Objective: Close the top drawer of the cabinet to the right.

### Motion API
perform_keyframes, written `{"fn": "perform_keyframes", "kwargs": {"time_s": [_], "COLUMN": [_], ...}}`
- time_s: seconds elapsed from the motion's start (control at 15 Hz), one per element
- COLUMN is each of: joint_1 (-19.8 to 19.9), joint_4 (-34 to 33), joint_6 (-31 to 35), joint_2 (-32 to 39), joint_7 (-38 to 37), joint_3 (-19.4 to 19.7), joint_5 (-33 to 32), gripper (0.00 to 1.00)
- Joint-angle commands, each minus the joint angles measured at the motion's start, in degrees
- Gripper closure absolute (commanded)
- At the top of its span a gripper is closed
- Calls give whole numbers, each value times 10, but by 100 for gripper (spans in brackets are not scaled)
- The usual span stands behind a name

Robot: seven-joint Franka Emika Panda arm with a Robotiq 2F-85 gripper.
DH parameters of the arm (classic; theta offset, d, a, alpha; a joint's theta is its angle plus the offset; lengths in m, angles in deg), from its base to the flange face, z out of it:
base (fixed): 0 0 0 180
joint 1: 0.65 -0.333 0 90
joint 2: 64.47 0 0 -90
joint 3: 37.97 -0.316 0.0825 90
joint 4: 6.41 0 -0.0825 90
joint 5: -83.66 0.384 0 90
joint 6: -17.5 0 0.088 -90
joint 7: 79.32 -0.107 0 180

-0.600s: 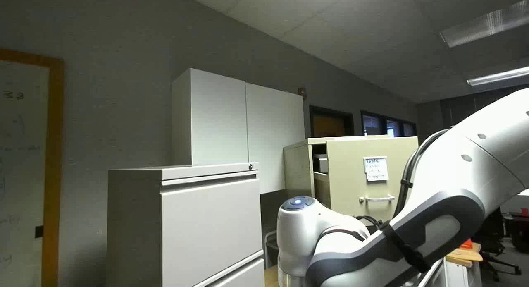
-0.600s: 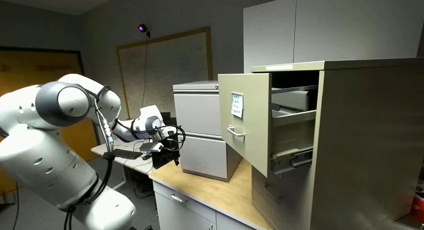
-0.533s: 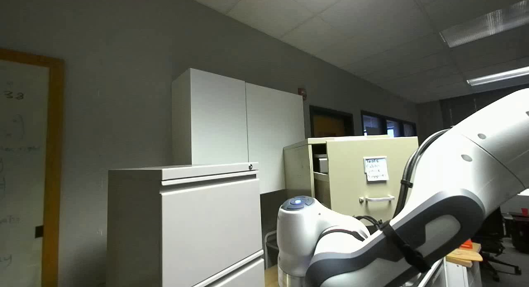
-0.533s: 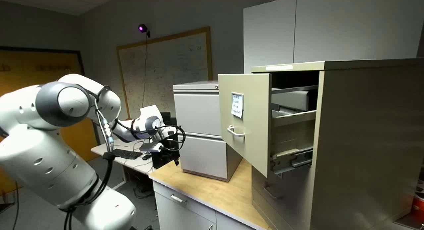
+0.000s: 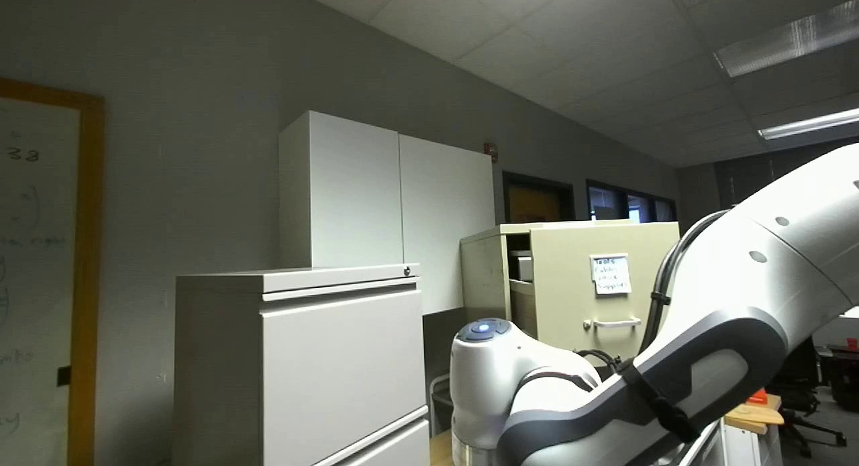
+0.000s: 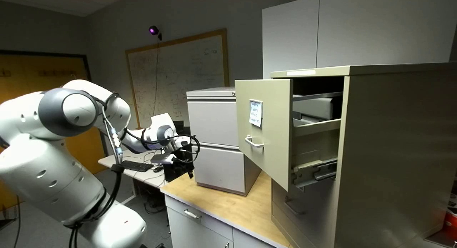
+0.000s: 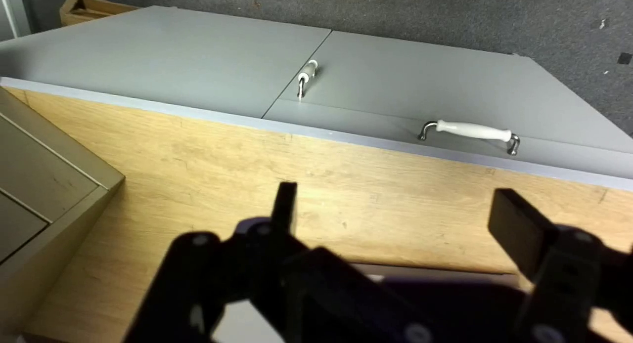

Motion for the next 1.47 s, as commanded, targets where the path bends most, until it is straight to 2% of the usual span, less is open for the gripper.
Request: {"fn": "perform_keyframes", "kwargs": {"time_s": [0.0,0.07,0.13,0.27,0.53,0.8,0.87,1.07,1.4], "joint_1": [11,15,19,29,32,41,56,81,146], "joint_4": [6,11,18,32,75,125,93,96,95], "joint_6": [-9,-7,-6,-10,-32,-51,-69,-80,-62], "joint_2": [-21,-34,-50,-87,-187,-303,-298,-360,-428], "joint_7": [-65,-87,-112,-165,-241,-285,-294,-318,-348], "joint_3": [-8,-10,-11,-15,-14,-14,-23,-34,-52], "joint_5": [-63,-83,-100,-132,-155,-171,-175,-193,-261], "gripper": [0,0,25,33,66,95,100,100,100]}}
